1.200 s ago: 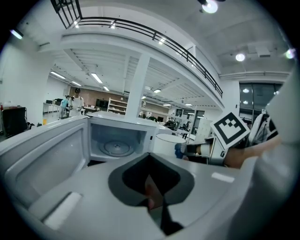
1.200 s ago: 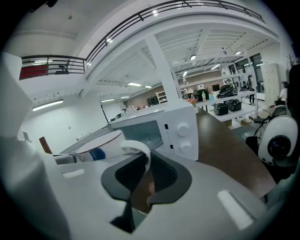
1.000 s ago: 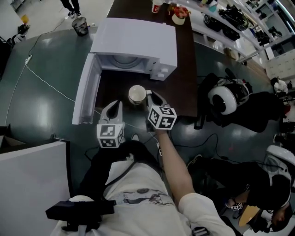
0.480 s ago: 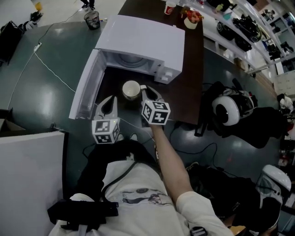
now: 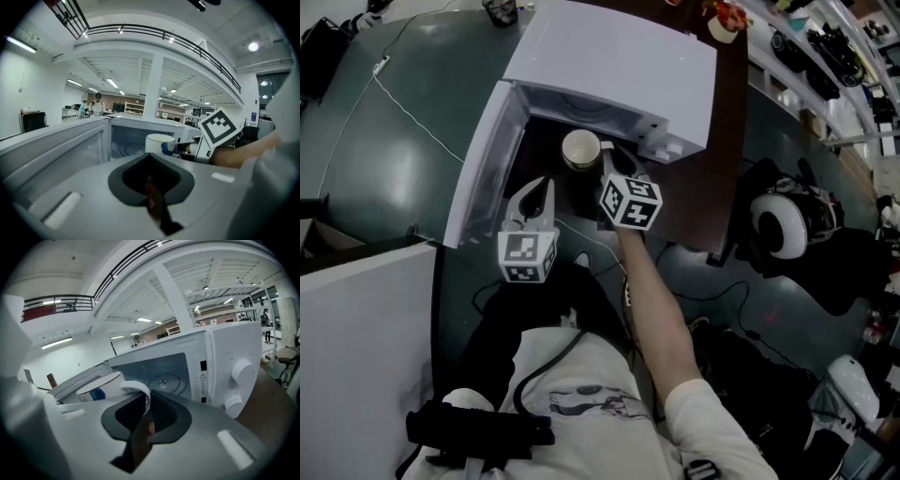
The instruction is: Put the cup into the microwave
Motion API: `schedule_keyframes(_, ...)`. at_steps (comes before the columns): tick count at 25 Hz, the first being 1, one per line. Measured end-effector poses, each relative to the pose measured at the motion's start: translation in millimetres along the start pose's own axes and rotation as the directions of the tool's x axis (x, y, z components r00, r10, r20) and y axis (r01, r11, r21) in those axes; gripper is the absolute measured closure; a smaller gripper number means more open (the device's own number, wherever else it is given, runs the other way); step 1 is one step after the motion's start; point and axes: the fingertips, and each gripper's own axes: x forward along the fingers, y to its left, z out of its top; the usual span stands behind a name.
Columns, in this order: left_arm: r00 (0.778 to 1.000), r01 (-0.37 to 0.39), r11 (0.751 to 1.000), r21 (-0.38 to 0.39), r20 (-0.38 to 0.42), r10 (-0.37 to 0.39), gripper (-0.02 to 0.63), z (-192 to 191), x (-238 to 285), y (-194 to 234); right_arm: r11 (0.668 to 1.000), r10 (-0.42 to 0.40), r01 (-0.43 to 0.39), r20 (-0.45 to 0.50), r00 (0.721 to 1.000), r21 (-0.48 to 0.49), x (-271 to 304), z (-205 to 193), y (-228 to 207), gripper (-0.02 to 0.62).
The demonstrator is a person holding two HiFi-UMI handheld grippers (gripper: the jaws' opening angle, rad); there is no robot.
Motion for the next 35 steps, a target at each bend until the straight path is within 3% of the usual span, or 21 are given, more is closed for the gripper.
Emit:
schedule_keyframes(10,0.996,0.070,0.998,-0.009,-0.048,-0.070,0.606,-11.3,27.5,8.0,0.996,-0.068,0.066,0.043,0.997,0.063,62.6,1.9,-25.4,0.560)
schedule_keyframes(21,0.992,0.077,0.996,-0.043,-0.097,-0.081,0.606,-32.4,27.6,19.9,0.980,-0.175,0.162,0.115,0.978,0.114,113.0,19.2,-50.4,0.560)
schedule_keyframes(35,0.991,0.085,0.995,-0.056,-0.096,-0.090,0.606,-34.5,20.8,26.2,0.961,-0.256,0.229,0.187,0.949,0.155,139.5,41.0,-70.3,0.560)
